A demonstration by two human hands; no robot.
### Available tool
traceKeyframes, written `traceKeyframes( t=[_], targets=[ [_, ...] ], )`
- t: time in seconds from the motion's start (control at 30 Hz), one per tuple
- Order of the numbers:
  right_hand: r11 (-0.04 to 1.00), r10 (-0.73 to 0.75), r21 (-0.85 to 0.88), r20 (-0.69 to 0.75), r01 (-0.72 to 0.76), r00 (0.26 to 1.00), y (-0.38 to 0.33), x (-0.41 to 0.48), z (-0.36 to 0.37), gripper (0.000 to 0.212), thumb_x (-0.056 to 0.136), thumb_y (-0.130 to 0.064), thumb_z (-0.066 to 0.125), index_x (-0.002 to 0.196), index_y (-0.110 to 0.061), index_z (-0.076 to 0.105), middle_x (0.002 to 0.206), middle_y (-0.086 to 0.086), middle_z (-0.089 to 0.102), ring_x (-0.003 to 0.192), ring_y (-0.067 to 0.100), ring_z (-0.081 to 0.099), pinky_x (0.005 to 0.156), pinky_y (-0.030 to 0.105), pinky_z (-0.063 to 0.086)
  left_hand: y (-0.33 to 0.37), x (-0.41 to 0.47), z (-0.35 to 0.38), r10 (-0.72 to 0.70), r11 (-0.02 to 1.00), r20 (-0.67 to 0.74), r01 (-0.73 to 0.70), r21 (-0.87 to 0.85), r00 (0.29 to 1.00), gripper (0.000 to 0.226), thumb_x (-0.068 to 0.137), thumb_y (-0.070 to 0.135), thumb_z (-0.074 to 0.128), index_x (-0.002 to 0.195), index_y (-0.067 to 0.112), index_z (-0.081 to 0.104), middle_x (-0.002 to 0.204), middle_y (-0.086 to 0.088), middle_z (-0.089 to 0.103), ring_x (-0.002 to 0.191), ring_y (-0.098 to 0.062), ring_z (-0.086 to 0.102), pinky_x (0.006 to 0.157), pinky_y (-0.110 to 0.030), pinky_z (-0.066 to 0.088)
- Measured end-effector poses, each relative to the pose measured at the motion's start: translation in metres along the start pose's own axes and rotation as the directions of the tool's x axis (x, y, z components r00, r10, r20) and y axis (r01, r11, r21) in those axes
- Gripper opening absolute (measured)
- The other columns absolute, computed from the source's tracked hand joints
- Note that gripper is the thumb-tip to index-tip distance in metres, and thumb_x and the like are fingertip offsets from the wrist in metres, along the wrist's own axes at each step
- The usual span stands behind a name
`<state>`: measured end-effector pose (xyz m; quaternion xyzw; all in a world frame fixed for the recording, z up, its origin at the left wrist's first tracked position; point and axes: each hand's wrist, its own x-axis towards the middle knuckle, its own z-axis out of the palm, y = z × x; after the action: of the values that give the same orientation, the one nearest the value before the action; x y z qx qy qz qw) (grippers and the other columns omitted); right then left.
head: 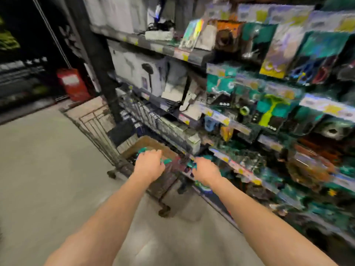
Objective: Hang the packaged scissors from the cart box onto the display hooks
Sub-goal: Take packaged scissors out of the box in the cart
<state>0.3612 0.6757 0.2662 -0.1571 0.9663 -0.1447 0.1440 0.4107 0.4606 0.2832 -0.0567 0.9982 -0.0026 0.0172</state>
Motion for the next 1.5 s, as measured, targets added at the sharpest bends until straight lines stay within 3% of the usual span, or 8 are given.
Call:
traceKeyframes(
  t=[0.2, 0.4, 0.53, 0.67, 0.8, 1.17, 1.3, 1.5],
  targets=[
    [0.992, -0.120, -0.027, 0.059, 0.121, 0.991, -0.112, 0.063, 0.031, 0.043, 0.095, -0.027, 0.048, 0.136, -0.018, 0.058, 0.140, 0.008, 0.060, 0.127, 0.031, 0.058, 0.102, 0.041, 0.051, -0.123, 0.005, -0.001, -0.128, 0.991, 0.014, 0.129, -0.020, 0.992, 0.030, 0.091, 0.041, 0.052, 0.111, 0.020, 0.059, 0.113, -0.006, 0.069, 0.107, -0.032, 0.066, 0.088, -0.043, 0.051],
    [0.988, -0.120, -0.080, 0.150, 0.134, 0.981, -0.173, 0.127, 0.059, 0.030, 0.095, -0.026, 0.049, 0.118, -0.012, 0.061, 0.122, 0.012, 0.066, 0.109, 0.035, 0.064, 0.086, 0.039, 0.053, -0.201, 0.026, 0.018, -0.222, 0.966, 0.039, 0.226, -0.127, 0.974, 0.031, 0.092, 0.037, 0.049, 0.116, 0.022, 0.062, 0.114, -0.004, 0.070, 0.106, -0.030, 0.065, 0.091, -0.041, 0.052],
    [0.991, -0.105, -0.064, 0.185, 0.119, 0.977, -0.202, 0.188, 0.083, 0.038, 0.096, -0.028, 0.049, 0.131, -0.016, 0.058, 0.130, 0.011, 0.064, 0.115, 0.033, 0.063, 0.091, 0.040, 0.054, -0.243, 0.062, 0.035, -0.249, 0.951, 0.051, 0.254, -0.177, 0.967, 0.020, 0.094, 0.034, 0.051, 0.105, 0.021, 0.061, 0.106, -0.004, 0.068, 0.099, -0.029, 0.064, 0.086, -0.040, 0.052],
    [0.993, -0.074, -0.068, 0.245, 0.094, 0.967, -0.230, 0.263, 0.110, 0.034, 0.097, -0.024, 0.048, 0.128, -0.013, 0.059, 0.125, 0.013, 0.065, 0.110, 0.033, 0.064, 0.087, 0.039, 0.055, -0.289, 0.123, 0.054, -0.265, 0.942, 0.062, 0.272, -0.195, 0.962, 0.015, 0.094, 0.035, 0.056, 0.102, 0.024, 0.062, 0.101, 0.000, 0.066, 0.094, -0.024, 0.064, 0.084, -0.039, 0.054],
    [0.997, 0.022, -0.081, 0.288, 0.001, 0.957, -0.252, 0.339, 0.134, 0.035, 0.094, -0.026, 0.050, 0.125, -0.013, 0.061, 0.122, 0.014, 0.068, 0.110, 0.034, 0.067, 0.087, 0.040, 0.055, -0.331, 0.192, 0.072, -0.199, 0.969, 0.158, 0.219, -0.115, 0.967, 0.014, 0.092, 0.036, 0.057, 0.099, 0.024, 0.061, 0.101, -0.001, 0.067, 0.099, -0.026, 0.064, 0.086, -0.041, 0.052],
    [0.971, 0.238, -0.081, 0.354, -0.224, 0.904, -0.289, 0.452, 0.157, 0.038, 0.095, -0.025, 0.051, 0.130, -0.012, 0.060, 0.125, 0.012, 0.068, 0.112, 0.031, 0.067, 0.092, 0.039, 0.056, -0.405, 0.337, 0.106, 0.025, 0.999, 0.346, -0.010, -0.045, 0.938, 0.030, 0.095, 0.033, 0.053, 0.121, 0.019, 0.060, 0.118, -0.005, 0.066, 0.112, -0.028, 0.060, 0.099, -0.043, 0.048],
    [0.938, 0.317, 0.013, 0.379, -0.347, 0.870, -0.294, 0.469, 0.169, 0.047, 0.099, -0.018, 0.045, 0.145, -0.018, 0.050, 0.142, 0.008, 0.057, 0.124, 0.029, 0.060, 0.099, 0.036, 0.051, -0.426, 0.375, 0.134, 0.137, 0.991, 0.412, -0.121, -0.066, 0.901, 0.038, 0.095, 0.036, 0.052, 0.129, 0.021, 0.058, 0.121, -0.005, 0.066, 0.114, -0.028, 0.061, 0.099, -0.042, 0.048],
    [0.794, 0.517, 0.109, 0.395, -0.598, 0.759, -0.312, 0.475, 0.196, 0.054, 0.096, -0.031, 0.049, 0.149, -0.020, 0.043, 0.150, 0.007, 0.049, 0.131, 0.029, 0.054, 0.102, 0.035, 0.048, -0.446, 0.417, 0.172, 0.278, 0.959, 0.542, -0.260, -0.112, 0.793, 0.037, 0.096, 0.039, 0.055, 0.128, 0.022, 0.057, 0.126, -0.006, 0.063, 0.119, -0.028, 0.059, 0.102, -0.042, 0.046]
  ],
)
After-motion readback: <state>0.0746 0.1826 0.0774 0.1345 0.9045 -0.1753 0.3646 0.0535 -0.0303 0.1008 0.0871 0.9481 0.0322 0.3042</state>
